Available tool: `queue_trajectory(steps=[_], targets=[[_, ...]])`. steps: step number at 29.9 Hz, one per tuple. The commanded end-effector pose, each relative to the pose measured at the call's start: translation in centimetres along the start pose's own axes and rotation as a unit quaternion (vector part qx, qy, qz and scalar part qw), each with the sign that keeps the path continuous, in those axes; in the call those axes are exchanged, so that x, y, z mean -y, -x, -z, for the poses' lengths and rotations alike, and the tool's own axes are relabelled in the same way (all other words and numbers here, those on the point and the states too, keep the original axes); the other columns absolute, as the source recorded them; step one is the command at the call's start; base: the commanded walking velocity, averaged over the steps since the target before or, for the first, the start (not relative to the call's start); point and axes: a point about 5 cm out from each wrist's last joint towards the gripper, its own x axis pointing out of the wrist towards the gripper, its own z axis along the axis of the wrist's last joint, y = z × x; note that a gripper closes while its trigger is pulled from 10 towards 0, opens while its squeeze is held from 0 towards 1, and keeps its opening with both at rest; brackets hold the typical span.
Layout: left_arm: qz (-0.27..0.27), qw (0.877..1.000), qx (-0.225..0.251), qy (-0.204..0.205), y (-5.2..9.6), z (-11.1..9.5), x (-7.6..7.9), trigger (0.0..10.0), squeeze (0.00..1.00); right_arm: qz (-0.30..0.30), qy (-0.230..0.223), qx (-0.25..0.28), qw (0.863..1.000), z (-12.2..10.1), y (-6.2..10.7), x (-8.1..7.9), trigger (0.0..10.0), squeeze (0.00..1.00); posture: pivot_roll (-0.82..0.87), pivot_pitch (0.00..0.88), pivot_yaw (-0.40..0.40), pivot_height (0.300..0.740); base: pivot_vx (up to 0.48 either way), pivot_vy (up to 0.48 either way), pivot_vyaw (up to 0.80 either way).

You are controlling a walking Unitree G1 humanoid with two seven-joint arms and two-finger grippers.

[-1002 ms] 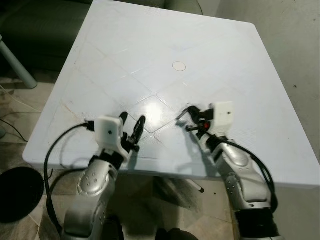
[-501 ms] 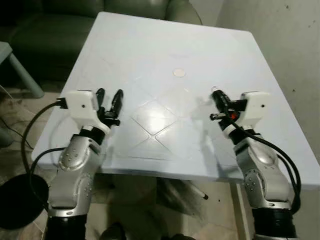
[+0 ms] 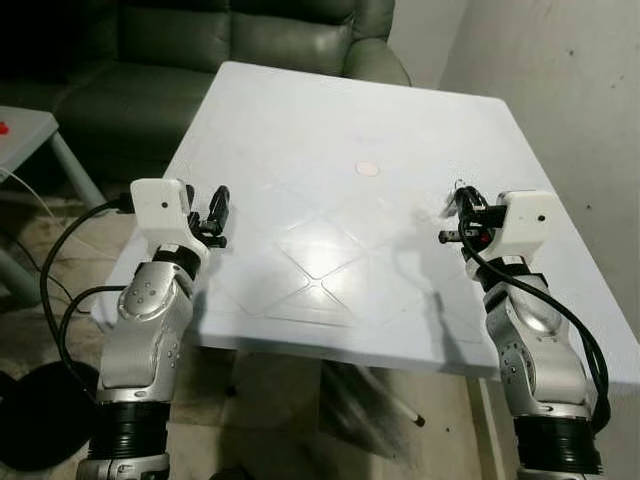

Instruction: Hang keys on a hook

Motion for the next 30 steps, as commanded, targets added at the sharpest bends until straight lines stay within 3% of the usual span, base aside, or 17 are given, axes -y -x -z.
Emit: queue_trajectory(steps=[1, 7, 30], targets=[[0.004, 1.0, 0.014, 0.012, -0.5, -0.7, 0.0, 10.0, 0.0, 0.01, 0.01, 0.004, 1.0, -0.3, -0.3, 0.3, 10.0, 0.0, 0.01, 0.011, -0.056, 0.74, 0.0, 0.0, -0.78], [0.006, 0.999, 0.01, -0.031, -1.0, -0.6, 0.2, 10.0, 0.0, 0.015, 0.023, 0.008, 1.0, -0.3, -0.4, 0.5, 10.0, 0.0, 0.01, 0.015, -0.054, 0.74, 0.0, 0.0, -0.78], [-0.002, 0.999, 0.007, -0.032, -1.1, 0.1, 0.3, 10.0, 0.0, -0.005, 0.031, 0.006, 0.999, -0.2, -0.7, -0.6, 10.0, 0.0, 0.01, 0.026, -0.057, 0.74, 0.0, 0.041, -0.78]])
